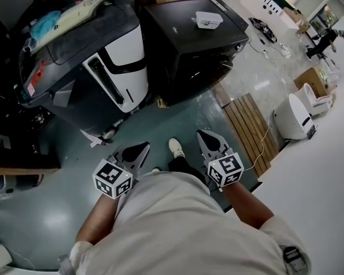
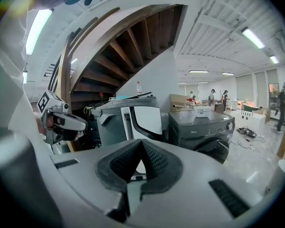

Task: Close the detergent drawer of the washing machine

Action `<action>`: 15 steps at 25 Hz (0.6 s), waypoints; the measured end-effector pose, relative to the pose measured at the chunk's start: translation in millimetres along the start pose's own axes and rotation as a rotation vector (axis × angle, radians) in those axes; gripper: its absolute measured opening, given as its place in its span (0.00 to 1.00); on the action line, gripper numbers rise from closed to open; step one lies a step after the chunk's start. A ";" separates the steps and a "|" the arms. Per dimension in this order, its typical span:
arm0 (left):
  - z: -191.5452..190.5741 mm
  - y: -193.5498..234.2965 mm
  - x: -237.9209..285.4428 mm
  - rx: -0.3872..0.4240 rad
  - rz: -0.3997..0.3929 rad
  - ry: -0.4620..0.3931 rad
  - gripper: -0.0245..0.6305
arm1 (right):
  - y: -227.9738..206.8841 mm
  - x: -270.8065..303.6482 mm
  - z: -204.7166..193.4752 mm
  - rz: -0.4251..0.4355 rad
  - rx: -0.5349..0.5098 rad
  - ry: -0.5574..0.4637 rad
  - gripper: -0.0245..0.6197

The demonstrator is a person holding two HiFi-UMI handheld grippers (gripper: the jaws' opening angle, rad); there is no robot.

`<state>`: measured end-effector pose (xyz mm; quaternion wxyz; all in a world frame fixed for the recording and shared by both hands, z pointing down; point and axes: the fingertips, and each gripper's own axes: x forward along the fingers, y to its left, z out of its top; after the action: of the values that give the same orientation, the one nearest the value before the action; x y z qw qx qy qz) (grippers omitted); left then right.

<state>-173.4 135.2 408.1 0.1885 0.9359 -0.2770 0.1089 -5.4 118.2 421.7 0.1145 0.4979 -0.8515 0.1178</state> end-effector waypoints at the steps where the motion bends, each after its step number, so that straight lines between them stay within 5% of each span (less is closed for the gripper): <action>1: -0.8 -0.4 -1.7 -0.001 0.002 -0.001 0.04 | 1.9 -1.3 0.1 0.002 -0.002 -0.001 0.05; 15: -5.5 -2.4 -14.9 0.006 0.009 -0.008 0.04 | 20.6 -7.3 3.8 0.019 -0.041 -0.010 0.05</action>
<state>-184.9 146.4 407.7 0.1844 0.9356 -0.2816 0.1069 -20.1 132.8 414.1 0.1195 0.4877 -0.8591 0.0988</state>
